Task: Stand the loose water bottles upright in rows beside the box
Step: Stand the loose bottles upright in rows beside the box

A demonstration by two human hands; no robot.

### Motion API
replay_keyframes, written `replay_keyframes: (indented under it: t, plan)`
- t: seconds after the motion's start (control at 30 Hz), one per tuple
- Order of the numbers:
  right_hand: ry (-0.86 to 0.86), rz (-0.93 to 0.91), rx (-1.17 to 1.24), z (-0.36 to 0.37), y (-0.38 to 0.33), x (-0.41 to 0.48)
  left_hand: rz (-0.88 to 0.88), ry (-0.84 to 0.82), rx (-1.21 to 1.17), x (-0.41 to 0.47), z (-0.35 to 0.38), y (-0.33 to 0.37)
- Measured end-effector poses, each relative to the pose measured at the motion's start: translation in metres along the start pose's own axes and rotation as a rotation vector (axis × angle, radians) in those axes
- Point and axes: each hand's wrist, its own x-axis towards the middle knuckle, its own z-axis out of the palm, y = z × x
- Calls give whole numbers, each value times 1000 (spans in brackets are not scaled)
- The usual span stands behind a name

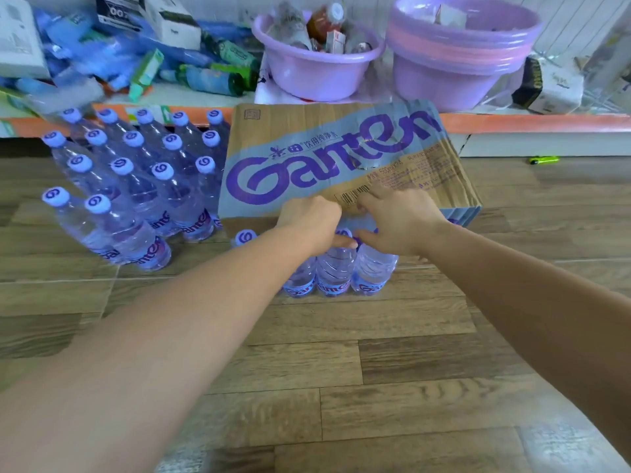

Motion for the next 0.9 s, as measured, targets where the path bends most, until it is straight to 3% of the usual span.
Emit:
replay_keyframes:
  t: [0.17, 0.33, 0.47, 0.6, 0.9]
  plan:
    - [173, -53, 160, -28, -48, 36, -66, 224, -28, -26, -7, -70]
    - [104, -163, 269, -39, -130, 84, -247, 334, -161, -76, 8, -189]
    - [-20, -304, 277, -36, -197, 117, -420, 285, -133, -113, 36, -274]
    - [-140, -351, 348, -29, -245, 146, -476, 261, -130, -135, 59, -323]
    - [-148, -358, 383, -28, -315, 201, -499, 200, -315, -127, 91, -366]
